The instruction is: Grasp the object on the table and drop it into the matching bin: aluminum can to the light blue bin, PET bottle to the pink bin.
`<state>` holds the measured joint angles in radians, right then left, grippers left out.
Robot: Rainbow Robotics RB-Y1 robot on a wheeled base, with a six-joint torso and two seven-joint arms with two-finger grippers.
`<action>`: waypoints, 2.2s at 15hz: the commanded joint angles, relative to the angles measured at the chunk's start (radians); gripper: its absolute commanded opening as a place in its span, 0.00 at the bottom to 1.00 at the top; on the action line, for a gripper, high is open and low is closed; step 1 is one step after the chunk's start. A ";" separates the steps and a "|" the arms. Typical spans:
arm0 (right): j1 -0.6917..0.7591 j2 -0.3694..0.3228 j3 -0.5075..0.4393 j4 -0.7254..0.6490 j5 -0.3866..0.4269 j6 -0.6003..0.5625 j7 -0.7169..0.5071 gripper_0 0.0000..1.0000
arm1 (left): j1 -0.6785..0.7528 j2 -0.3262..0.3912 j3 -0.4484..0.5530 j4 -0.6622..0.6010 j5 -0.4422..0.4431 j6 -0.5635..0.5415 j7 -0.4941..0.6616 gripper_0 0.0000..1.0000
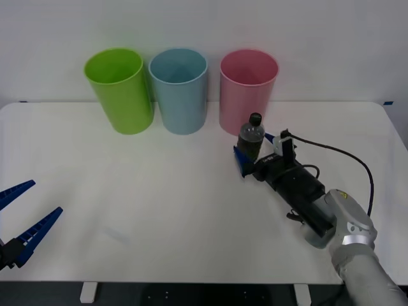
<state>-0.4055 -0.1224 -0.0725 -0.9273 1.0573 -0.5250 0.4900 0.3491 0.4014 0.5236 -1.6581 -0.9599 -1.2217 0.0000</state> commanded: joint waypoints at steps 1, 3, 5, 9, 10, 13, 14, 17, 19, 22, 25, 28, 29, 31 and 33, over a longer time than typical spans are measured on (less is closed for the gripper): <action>-0.050 0.000 0.022 0.054 -0.022 0.034 0.007 1.00 | 0.000 0.000 0.000 0.000 0.000 0.000 0.000 1.00; -0.064 0.000 0.050 0.061 -0.042 0.066 0.012 1.00 | 0.000 0.000 0.000 0.000 0.000 0.000 0.000 1.00; -0.064 0.000 0.062 0.059 -0.050 0.075 0.013 1.00 | 0.000 0.000 0.000 0.000 0.000 0.000 0.000 1.00; -0.064 0.000 0.063 0.061 -0.050 0.074 0.021 1.00 | 0.000 0.000 0.000 0.000 0.000 0.000 0.000 1.00; -0.064 0.000 0.062 0.061 -0.050 0.074 0.022 1.00 | 0.000 0.000 0.000 0.000 0.000 0.000 0.000 1.00; -0.064 0.000 0.062 0.059 -0.062 0.074 0.019 0.00 | 0.000 0.000 0.000 0.000 0.000 0.000 0.000 1.00; -0.064 0.000 0.059 0.059 -0.063 0.074 0.019 0.00 | 0.000 0.000 0.000 0.000 0.000 0.000 0.000 1.00; -0.064 0.000 0.054 0.059 -0.063 0.074 0.019 0.00 | 0.000 0.000 0.000 0.000 0.000 0.000 0.000 1.00; -0.064 0.000 0.054 0.058 -0.063 0.074 0.018 0.00 | 0.000 0.000 0.000 0.000 0.000 0.000 0.000 1.00; -0.064 0.000 0.054 0.051 -0.063 0.072 0.018 0.00 | 0.000 0.000 0.000 0.000 0.000 0.000 0.000 1.00; -0.062 0.000 0.054 0.051 -0.065 0.065 0.018 0.00 | 0.000 0.000 0.000 0.000 0.000 0.000 0.000 1.00; -0.022 -0.005 0.060 -0.028 -0.063 0.056 0.001 0.00 | 0.000 0.000 0.000 0.000 0.000 0.000 0.000 1.00; 0.004 -0.014 0.073 -0.081 -0.054 0.056 -0.034 0.00 | 0.000 0.000 0.000 0.000 0.000 0.000 0.000 1.00; 0.054 -0.037 0.109 -0.194 -0.013 0.065 -0.145 0.00 | 0.000 0.000 0.000 0.000 0.000 0.000 0.000 1.00; 0.100 -0.068 0.145 -0.311 0.004 0.072 -0.257 0.00 | 0.000 0.000 0.000 0.000 0.000 0.000 0.000 1.00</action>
<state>-0.3218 -0.1775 0.0582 -1.1912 1.0544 -0.4569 0.2754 0.3491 0.4014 0.5236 -1.6581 -0.9599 -1.2217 0.0000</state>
